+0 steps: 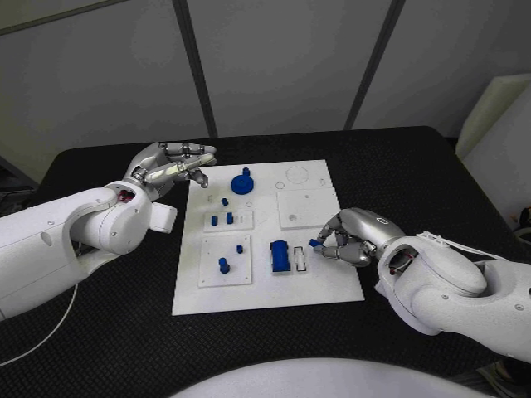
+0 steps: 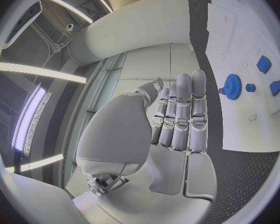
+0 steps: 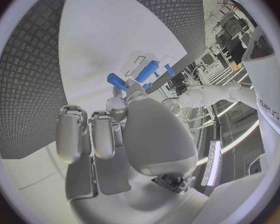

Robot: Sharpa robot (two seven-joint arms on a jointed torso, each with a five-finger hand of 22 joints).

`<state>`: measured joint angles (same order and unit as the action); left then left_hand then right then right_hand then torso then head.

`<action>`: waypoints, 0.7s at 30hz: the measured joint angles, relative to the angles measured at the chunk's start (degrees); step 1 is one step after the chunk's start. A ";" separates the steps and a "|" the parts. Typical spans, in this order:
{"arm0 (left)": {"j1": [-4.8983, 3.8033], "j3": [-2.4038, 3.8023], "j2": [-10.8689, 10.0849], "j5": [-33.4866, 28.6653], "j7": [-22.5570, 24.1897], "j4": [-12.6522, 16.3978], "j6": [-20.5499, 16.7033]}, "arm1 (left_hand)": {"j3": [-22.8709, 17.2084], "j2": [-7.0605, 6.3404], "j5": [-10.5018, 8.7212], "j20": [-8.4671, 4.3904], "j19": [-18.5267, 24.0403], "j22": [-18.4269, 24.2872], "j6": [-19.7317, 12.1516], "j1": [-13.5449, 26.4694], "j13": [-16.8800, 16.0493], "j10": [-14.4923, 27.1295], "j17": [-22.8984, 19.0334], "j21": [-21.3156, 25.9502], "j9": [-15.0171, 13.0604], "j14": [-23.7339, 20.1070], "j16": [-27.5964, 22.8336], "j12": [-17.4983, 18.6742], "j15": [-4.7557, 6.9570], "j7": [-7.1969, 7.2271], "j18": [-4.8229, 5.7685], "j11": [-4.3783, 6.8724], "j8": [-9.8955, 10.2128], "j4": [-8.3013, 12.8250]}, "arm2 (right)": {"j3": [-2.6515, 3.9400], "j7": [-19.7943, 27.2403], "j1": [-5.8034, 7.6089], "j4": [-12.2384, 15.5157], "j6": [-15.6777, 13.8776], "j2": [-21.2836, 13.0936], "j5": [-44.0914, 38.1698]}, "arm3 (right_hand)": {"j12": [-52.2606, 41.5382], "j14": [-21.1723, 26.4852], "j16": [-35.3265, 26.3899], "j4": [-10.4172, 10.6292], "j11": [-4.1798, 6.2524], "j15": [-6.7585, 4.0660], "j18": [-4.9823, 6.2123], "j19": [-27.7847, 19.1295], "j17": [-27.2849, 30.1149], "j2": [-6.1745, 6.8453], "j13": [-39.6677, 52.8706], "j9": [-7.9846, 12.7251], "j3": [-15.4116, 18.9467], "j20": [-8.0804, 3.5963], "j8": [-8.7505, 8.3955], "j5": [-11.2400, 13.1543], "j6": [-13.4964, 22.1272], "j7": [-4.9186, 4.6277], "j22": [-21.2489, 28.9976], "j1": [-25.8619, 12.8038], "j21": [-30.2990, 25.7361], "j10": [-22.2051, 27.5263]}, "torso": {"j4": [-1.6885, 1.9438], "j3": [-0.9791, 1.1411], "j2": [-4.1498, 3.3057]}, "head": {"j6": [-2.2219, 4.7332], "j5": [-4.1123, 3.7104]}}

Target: Assemble the parts on the task board

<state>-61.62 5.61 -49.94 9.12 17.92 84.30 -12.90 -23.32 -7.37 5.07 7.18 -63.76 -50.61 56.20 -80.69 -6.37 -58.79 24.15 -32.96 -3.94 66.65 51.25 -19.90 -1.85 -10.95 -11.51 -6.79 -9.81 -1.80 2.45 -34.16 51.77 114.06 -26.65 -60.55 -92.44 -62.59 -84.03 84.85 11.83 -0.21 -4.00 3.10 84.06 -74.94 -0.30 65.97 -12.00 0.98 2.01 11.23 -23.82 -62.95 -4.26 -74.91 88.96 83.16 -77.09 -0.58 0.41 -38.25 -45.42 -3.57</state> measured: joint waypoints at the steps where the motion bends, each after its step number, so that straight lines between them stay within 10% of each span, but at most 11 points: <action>1: 0.00 0.00 -0.04 0.00 0.00 0.03 0.00 | 0.00 0.00 0.00 0.00 0.00 0.00 0.00 0.00 0.00 0.00 0.00 0.00 0.00 0.00 0.00 0.00 0.00 0.00 0.00 0.00 0.00 0.00 | 0.01 0.00 0.00 0.00 -0.55 0.24 0.63 | 0.00 0.01 0.00 0.11 0.00 -0.01 0.00 0.00 0.00 0.09 0.00 0.00 -0.12 0.00 0.00 0.26 0.00 0.00 0.00 -0.09 0.00 0.00 | 0.00 0.00 0.00 | -0.02 0.03; 15: 0.00 0.00 -0.08 0.00 -0.03 0.29 0.03 | 0.00 0.00 0.00 0.00 0.00 0.05 0.00 0.00 -0.05 0.00 0.00 0.00 0.00 0.00 0.00 0.00 0.00 0.00 0.00 0.00 0.00 0.00 | 0.00 0.03 0.02 -3.12 0.46 3.91 7.24 | -1.60 0.21 0.03 1.93 0.00 -0.21 0.00 0.00 0.01 1.93 -0.46 -0.04 -2.08 0.00 0.87 1.69 -0.01 0.00 0.00 -3.02 0.04 -0.02 | 0.07 -0.02 -0.05 | -0.27 0.35; 17: 0.00 0.00 -0.08 0.00 -0.04 0.30 0.05 | 0.00 0.00 0.00 0.00 0.00 0.04 0.00 0.00 -0.05 0.00 0.00 0.00 0.00 0.00 0.00 0.00 0.00 0.00 0.00 0.00 0.00 0.00 | 0.00 0.03 0.02 -3.52 1.04 4.50 7.82 | -3.08 0.15 0.55 2.32 0.41 -0.45 0.00 0.00 0.01 2.18 4.15 -5.17 -2.48 0.00 0.92 1.51 -0.12 0.12 0.00 -3.57 0.49 -0.82 | 0.07 -0.02 -0.05 | -0.29 0.37; 21: 0.00 0.00 -0.07 0.00 -0.10 0.31 0.09 | 0.00 0.00 0.00 0.00 0.00 0.04 0.00 0.00 -0.04 0.00 0.01 0.00 0.00 0.00 0.00 0.00 0.00 0.00 -0.01 0.00 0.00 0.00 | -0.01 0.03 0.02 -4.31 2.28 5.27 8.76 | -3.14 0.19 0.67 2.92 1.14 -0.66 0.00 0.00 0.01 2.78 5.15 -5.16 -3.07 0.01 1.58 -1.12 -0.30 0.32 0.00 -4.93 0.71 -1.95 | 0.03 0.03 -0.05 | -0.37 0.45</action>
<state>-61.62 5.61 -50.01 9.12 17.82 84.61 -12.81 -23.32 -7.37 5.07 7.18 -63.76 -50.57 56.20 -80.69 -6.41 -58.79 24.15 -32.96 -3.95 66.65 51.25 -19.90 -1.85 -10.94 -11.51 -6.79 -9.81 -1.80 2.45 -34.13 51.79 109.75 -24.38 -55.28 -83.68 -65.73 -83.83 85.52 14.74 0.93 -4.66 3.10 84.06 -74.93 2.48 71.12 -17.16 -2.10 2.02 12.81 -24.94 -63.26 -3.93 -74.91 84.03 83.86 -79.04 -0.54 0.44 -38.30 -45.79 -3.12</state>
